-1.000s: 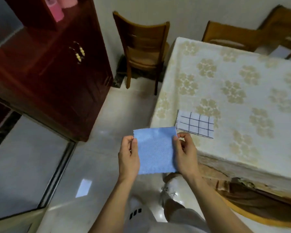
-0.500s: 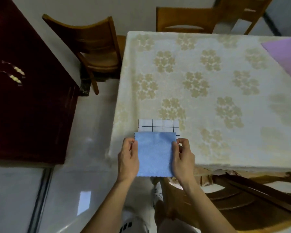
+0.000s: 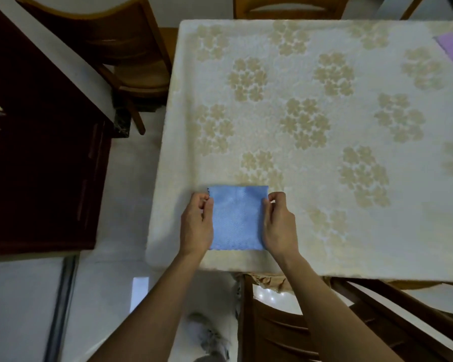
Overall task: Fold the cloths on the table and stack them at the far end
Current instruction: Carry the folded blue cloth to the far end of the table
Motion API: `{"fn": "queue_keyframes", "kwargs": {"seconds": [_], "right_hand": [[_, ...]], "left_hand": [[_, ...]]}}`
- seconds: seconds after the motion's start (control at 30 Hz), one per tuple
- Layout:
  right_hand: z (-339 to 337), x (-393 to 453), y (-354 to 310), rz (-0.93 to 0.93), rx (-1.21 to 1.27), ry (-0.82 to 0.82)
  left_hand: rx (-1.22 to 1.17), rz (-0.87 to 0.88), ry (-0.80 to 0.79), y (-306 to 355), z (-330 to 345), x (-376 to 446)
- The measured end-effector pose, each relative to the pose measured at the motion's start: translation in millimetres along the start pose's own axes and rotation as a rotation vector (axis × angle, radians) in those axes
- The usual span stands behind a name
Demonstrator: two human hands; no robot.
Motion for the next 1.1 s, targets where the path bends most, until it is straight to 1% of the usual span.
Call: {"fn": "queue_keyframes", "kwargs": {"seconds": [0.3, 0.47, 0.73, 0.93, 1.1], "right_hand": [[18.0, 33.3, 7.7, -0.022, -0.033, -0.048], [23.0, 41.8, 13.6, 0.013, -0.062, -0.080], [23.2, 35.9, 15.8, 0.018, -0.109, -0.088], [20.7, 32.0, 20.0, 0.028, -0.245, -0.108], [15.7, 29.1, 17.2, 0.011, -0.265, -0.079]], "left_hand": [[0.019, -0.030, -0.031, 1.6, 3.9, 29.4], [0.077, -0.035, -0.035, 2.7, 6.7, 34.0], [0.146, -0.041, -0.022, -5.8, 7.5, 26.5], [0.296, -0.015, 0.002, -9.3, 5.1, 26.9], [0.262, -0.011, -0.003, -8.1, 4.7, 22.3]]}}
Point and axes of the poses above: each hand's wrist, its own x-axis towards the middle knuckle, its own z-axis out of the palm, y = z × x, the point moved 7 cm from there along x, towards the middle knuckle, and after that the axes turned 12 degrees about -z, right-handed, at the moved point
